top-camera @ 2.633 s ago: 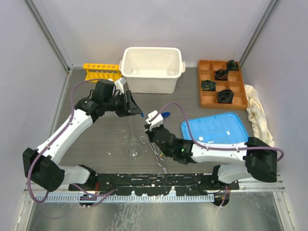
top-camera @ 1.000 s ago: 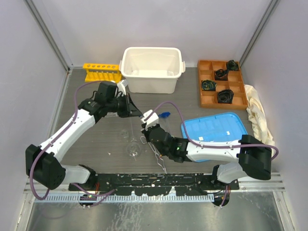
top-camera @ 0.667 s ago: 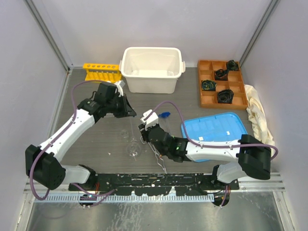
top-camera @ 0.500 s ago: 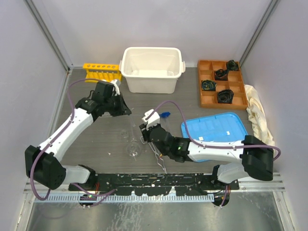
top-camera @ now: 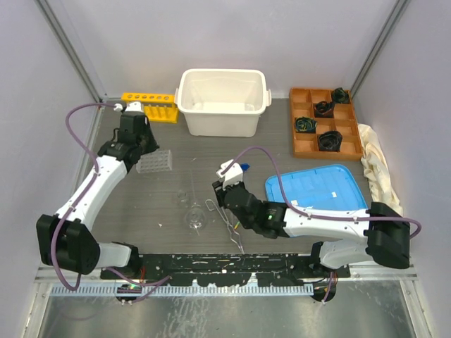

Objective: Organize the chemistry lab equipment
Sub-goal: Insert the test tube into the slot of the test tube rack.

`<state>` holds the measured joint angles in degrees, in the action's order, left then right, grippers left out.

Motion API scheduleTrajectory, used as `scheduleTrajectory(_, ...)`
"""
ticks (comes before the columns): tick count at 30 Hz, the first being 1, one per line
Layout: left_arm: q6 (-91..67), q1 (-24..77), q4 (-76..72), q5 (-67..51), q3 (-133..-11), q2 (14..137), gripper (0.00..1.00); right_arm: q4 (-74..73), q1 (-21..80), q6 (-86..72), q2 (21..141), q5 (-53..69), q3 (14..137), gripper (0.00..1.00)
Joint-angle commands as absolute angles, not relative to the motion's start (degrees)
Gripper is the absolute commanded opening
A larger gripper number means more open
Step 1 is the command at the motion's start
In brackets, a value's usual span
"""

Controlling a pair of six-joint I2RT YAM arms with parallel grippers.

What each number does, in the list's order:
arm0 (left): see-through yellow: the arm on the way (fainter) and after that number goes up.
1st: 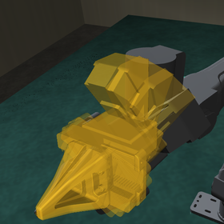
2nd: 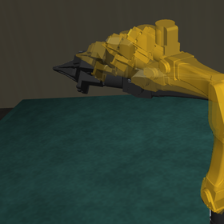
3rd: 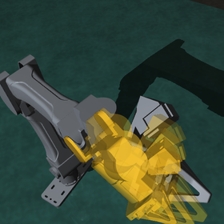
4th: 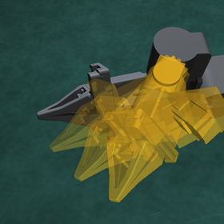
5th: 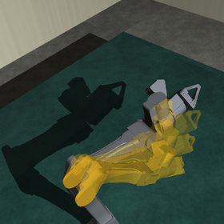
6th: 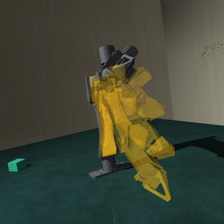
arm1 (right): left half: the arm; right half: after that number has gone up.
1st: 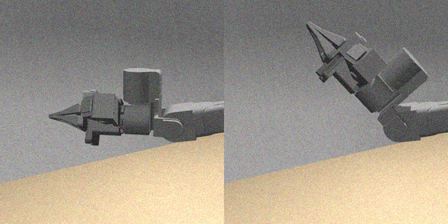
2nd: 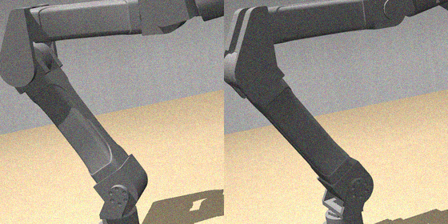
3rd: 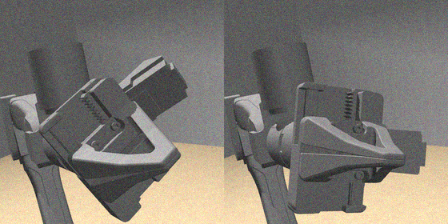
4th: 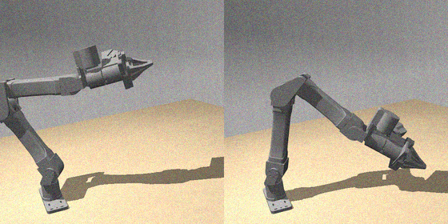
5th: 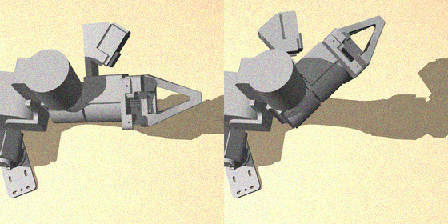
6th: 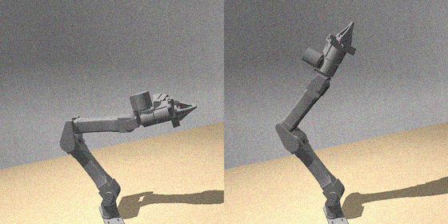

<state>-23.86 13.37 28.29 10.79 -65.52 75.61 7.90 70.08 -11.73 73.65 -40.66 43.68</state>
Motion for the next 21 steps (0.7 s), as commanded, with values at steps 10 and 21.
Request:
scheduleTrajectory(10, -16.47, 13.13, 0.38, 21.91, -61.01, 85.44, 0.00, 6.70, 60.95, -16.50, 67.50, -36.39, 41.91, 0.48)
scheduleTrajectory(21, -19.09, 13.25, -6.72, 18.61, -60.11, 90.56, 0.00, 6.09, 55.25, -15.30, 67.87, -32.57, 42.70, 0.48)
